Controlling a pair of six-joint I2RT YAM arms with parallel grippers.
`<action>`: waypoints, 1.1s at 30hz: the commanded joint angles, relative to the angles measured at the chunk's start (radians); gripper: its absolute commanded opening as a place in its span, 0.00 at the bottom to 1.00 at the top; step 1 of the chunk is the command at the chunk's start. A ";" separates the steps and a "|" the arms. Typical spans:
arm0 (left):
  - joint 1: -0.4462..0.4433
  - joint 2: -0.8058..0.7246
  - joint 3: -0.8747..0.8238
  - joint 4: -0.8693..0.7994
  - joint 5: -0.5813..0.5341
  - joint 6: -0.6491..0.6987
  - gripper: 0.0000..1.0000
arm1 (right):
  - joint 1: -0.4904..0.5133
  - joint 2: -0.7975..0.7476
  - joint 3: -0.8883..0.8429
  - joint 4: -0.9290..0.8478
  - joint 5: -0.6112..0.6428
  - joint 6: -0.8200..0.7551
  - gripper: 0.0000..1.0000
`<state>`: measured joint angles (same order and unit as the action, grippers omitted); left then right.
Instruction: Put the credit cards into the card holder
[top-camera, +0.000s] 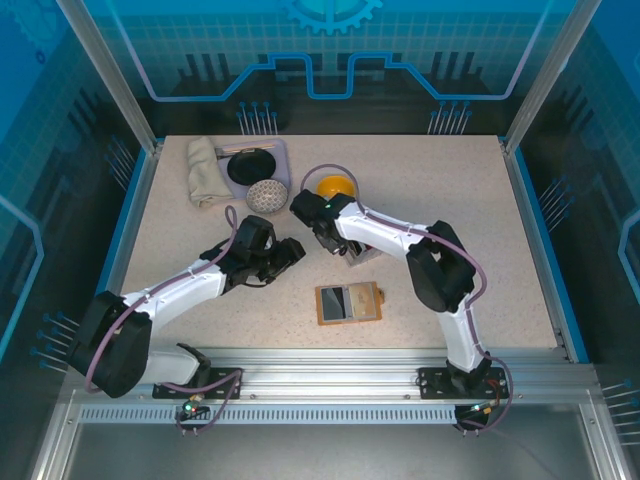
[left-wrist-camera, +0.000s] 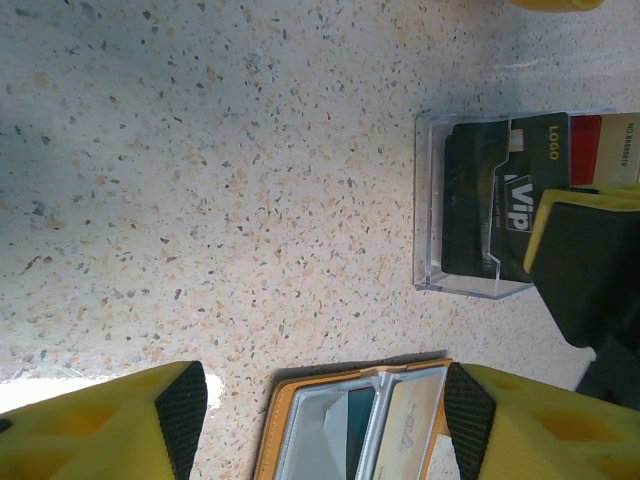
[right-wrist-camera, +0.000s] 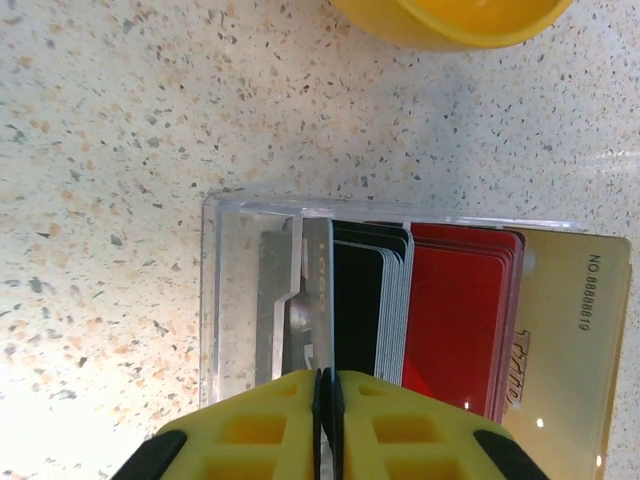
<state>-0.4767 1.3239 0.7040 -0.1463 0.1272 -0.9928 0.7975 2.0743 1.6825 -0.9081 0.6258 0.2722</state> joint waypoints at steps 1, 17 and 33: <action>0.009 0.003 0.010 -0.018 0.009 0.002 0.67 | -0.007 -0.064 -0.008 -0.021 -0.046 0.022 0.11; 0.010 0.011 0.079 0.220 0.258 -0.009 0.70 | -0.286 -0.590 -0.426 0.400 -0.890 0.297 0.04; -0.022 0.186 0.227 0.465 0.464 -0.107 0.62 | -0.500 -0.753 -0.702 0.791 -1.347 0.605 0.06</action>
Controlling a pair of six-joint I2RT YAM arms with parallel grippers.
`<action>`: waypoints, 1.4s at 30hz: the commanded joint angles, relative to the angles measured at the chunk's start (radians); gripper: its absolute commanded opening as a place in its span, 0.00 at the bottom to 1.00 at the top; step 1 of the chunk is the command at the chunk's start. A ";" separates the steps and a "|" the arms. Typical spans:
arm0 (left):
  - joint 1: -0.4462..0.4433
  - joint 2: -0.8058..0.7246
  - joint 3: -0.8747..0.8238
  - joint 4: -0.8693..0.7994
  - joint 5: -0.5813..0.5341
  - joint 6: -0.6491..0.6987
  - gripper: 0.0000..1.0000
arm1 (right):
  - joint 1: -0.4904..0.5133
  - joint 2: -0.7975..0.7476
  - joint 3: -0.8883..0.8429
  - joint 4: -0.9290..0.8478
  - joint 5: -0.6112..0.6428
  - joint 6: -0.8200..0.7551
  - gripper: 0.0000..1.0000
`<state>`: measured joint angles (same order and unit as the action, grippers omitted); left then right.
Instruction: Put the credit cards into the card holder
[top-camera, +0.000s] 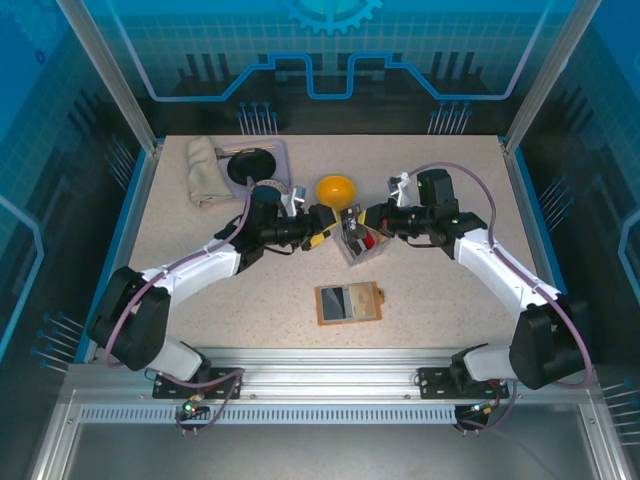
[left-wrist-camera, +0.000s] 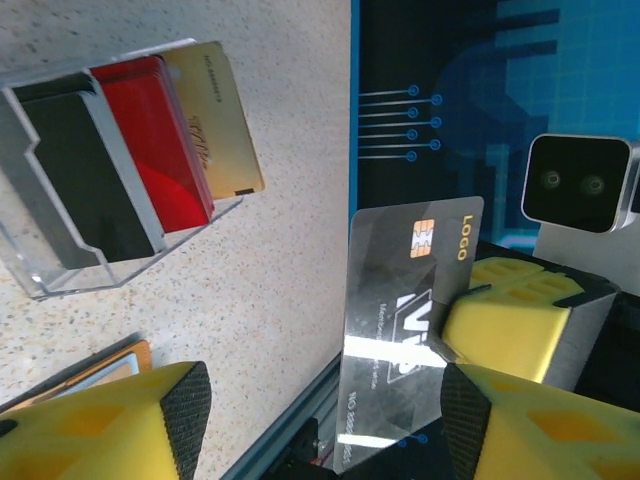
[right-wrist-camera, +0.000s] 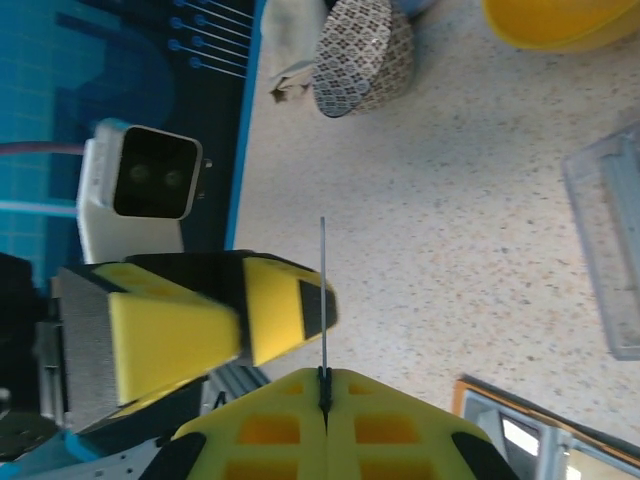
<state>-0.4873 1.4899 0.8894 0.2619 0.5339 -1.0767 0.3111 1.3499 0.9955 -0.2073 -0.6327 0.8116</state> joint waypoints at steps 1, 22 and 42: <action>-0.015 0.024 0.048 0.056 0.060 -0.024 0.59 | -0.014 -0.029 -0.020 0.101 -0.092 0.076 0.06; -0.027 0.040 0.071 0.100 0.120 -0.014 0.00 | -0.074 0.008 -0.060 0.154 -0.204 0.104 0.20; -0.025 0.046 0.066 0.165 0.181 -0.037 0.00 | -0.113 0.045 -0.062 0.184 -0.350 0.064 0.12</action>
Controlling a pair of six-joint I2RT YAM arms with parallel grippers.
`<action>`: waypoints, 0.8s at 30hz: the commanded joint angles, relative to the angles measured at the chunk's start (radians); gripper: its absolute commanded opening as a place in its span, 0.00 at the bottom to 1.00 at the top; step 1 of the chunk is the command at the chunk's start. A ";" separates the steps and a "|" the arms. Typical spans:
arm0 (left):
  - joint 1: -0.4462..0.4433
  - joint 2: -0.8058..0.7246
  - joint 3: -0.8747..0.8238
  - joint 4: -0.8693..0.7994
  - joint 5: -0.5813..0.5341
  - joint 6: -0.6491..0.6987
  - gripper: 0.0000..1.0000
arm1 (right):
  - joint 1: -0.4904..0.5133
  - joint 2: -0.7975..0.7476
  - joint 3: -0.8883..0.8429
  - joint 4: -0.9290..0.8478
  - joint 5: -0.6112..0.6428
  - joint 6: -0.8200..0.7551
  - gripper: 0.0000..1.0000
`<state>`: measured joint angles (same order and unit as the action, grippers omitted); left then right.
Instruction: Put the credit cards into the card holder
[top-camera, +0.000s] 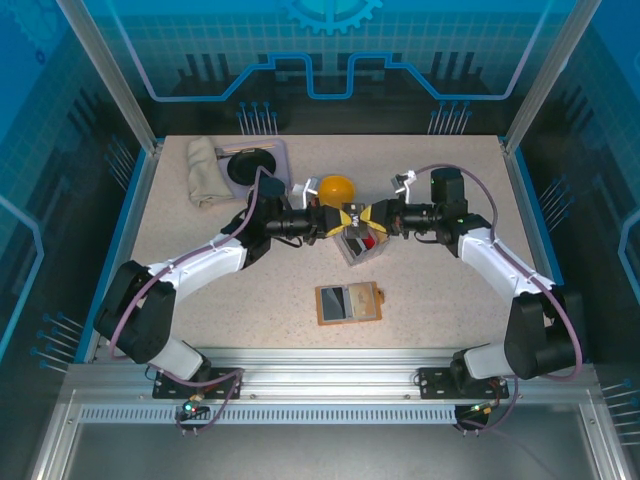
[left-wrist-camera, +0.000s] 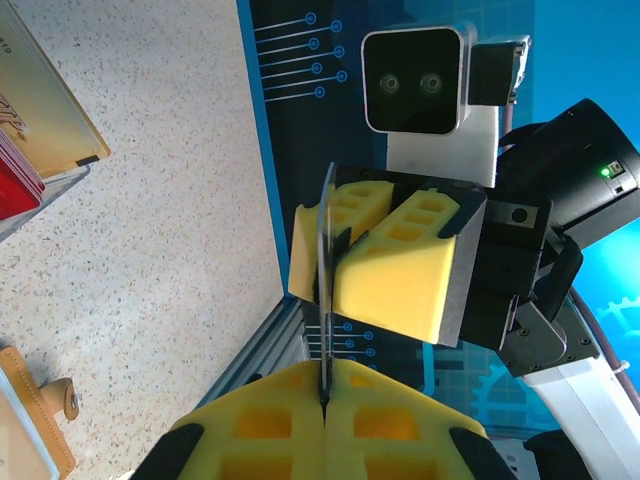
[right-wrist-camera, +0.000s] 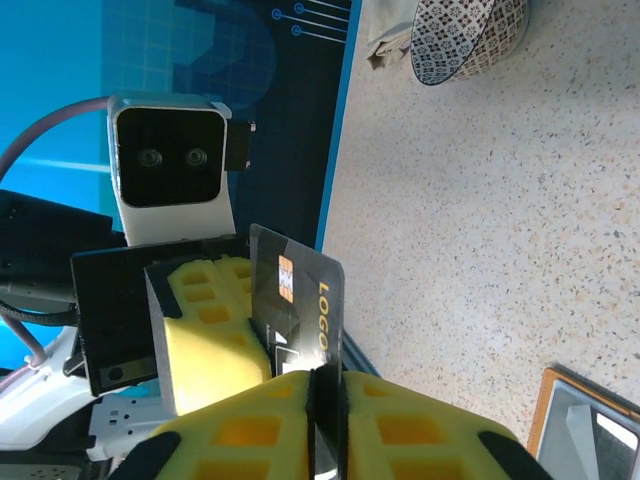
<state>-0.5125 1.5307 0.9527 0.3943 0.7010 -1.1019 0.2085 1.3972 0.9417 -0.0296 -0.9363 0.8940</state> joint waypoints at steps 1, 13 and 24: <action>0.002 0.006 -0.003 0.030 0.009 -0.013 0.00 | -0.011 -0.005 -0.007 -0.001 -0.050 -0.024 0.11; 0.001 -0.003 -0.025 -0.431 -0.214 0.111 0.60 | 0.009 -0.080 0.012 -0.435 0.281 -0.285 0.00; -0.135 -0.011 -0.093 -0.754 -0.458 0.205 0.65 | 0.386 -0.098 -0.057 -0.638 0.919 -0.302 0.01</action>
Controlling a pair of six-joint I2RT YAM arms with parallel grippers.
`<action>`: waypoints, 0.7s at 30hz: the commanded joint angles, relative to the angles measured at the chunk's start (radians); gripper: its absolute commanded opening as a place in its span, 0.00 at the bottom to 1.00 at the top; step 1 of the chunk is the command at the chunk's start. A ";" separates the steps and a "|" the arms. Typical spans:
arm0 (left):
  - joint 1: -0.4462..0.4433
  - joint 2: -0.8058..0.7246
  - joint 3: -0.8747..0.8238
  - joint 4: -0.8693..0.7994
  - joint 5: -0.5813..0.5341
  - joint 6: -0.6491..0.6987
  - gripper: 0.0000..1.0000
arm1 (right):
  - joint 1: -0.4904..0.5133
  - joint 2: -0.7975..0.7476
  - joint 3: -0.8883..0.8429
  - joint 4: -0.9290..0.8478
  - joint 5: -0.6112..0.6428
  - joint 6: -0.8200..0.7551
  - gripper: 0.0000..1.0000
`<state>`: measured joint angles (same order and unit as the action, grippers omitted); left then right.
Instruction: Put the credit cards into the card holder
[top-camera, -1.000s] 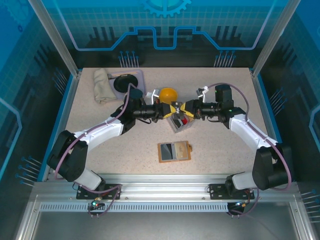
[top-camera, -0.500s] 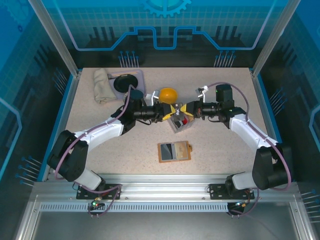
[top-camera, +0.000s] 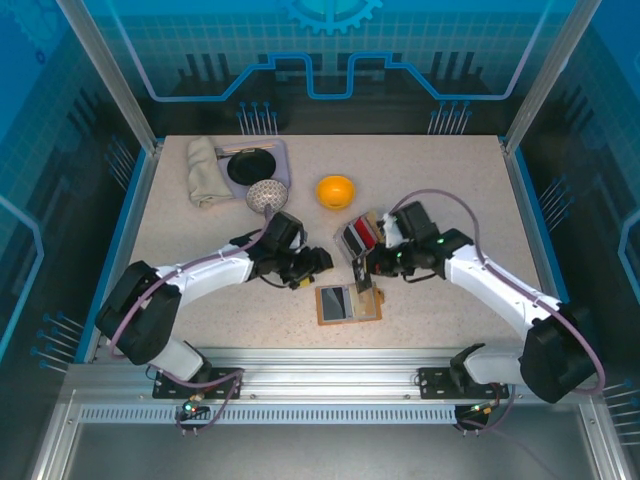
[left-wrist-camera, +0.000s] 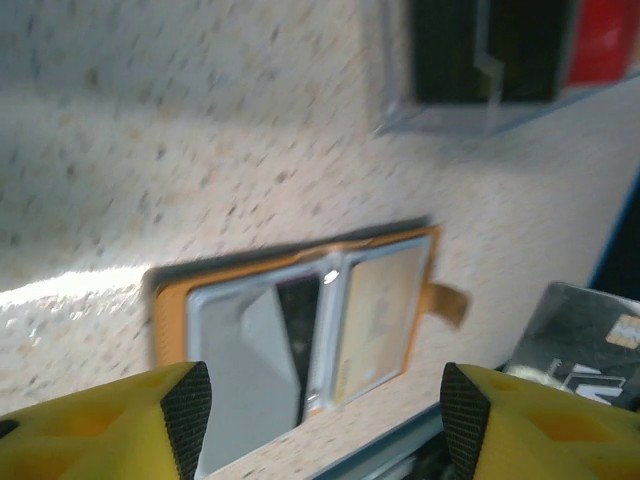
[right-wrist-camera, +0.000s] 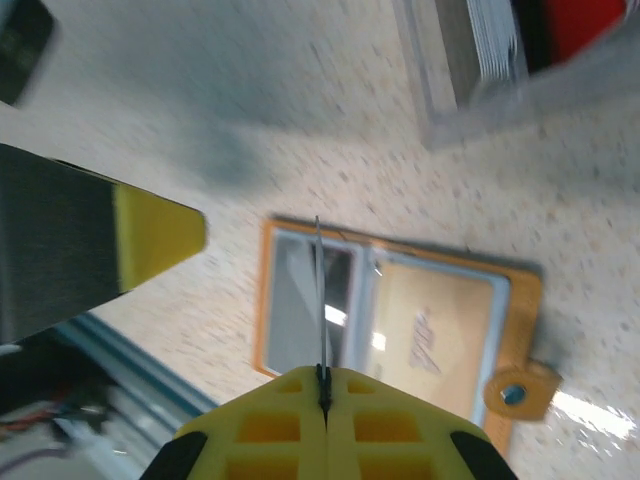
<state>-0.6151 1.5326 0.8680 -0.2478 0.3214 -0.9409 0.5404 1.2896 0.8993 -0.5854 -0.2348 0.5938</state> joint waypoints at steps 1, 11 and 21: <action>-0.042 -0.007 -0.012 -0.113 -0.085 0.039 0.65 | 0.071 0.014 -0.013 -0.085 0.243 0.006 0.01; -0.075 0.038 -0.031 -0.106 -0.083 0.030 0.62 | 0.074 0.027 -0.118 -0.002 0.259 0.023 0.02; -0.081 0.091 -0.044 -0.040 -0.040 0.019 0.53 | 0.069 0.061 -0.156 0.060 0.254 0.050 0.02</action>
<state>-0.6895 1.6051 0.8459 -0.3042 0.2550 -0.9356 0.6144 1.3323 0.7620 -0.5518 0.0158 0.6250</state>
